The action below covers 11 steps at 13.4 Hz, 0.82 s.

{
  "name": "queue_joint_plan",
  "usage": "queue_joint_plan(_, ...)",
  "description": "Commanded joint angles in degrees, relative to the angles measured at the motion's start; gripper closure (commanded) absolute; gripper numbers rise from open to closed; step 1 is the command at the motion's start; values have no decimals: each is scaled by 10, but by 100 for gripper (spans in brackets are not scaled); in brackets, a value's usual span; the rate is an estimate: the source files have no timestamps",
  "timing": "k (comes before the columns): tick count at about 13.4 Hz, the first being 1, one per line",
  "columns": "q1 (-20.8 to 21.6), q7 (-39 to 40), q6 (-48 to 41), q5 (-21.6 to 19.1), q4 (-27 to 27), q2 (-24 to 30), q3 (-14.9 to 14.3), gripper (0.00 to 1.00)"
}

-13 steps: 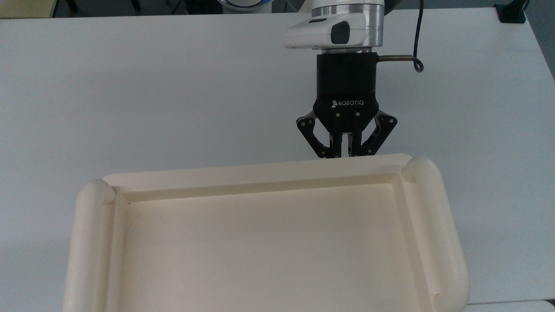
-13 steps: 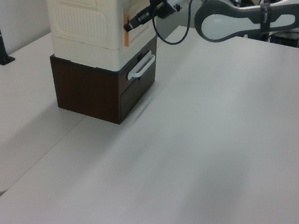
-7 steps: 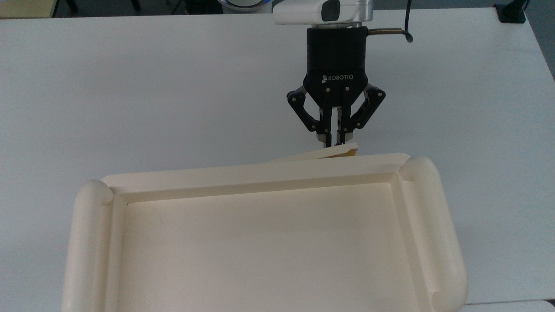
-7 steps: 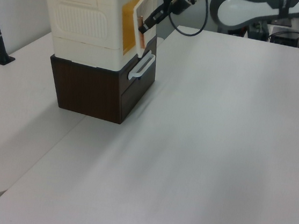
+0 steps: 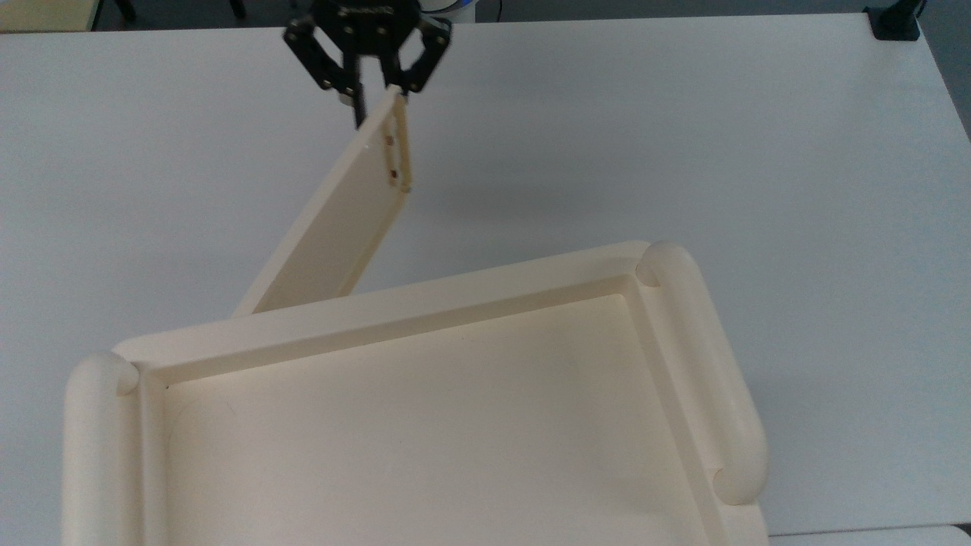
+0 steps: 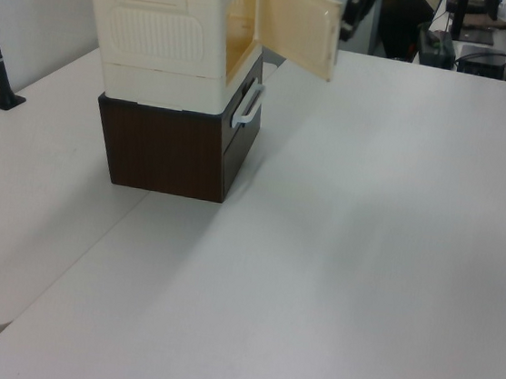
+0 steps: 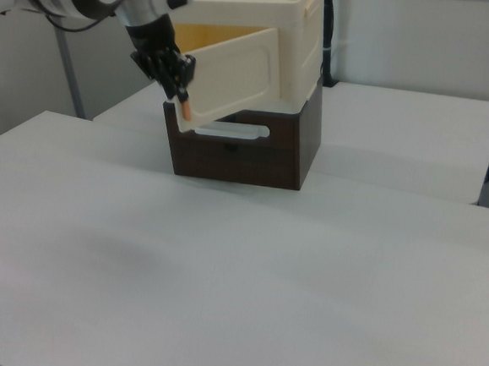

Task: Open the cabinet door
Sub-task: 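Pull the door edge outward, swinging the door open on its hinge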

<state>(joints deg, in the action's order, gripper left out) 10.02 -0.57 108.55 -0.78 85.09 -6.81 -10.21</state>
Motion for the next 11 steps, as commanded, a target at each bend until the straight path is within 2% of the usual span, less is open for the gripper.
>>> queue_joint_plan(1,-27,7,-69,4,32,23,12,0)
queue_joint_plan(5,-29,7,-104,3,31,24,10,0)
queue_joint_plan(11,-81,10,-132,-2,34,40,11,0)
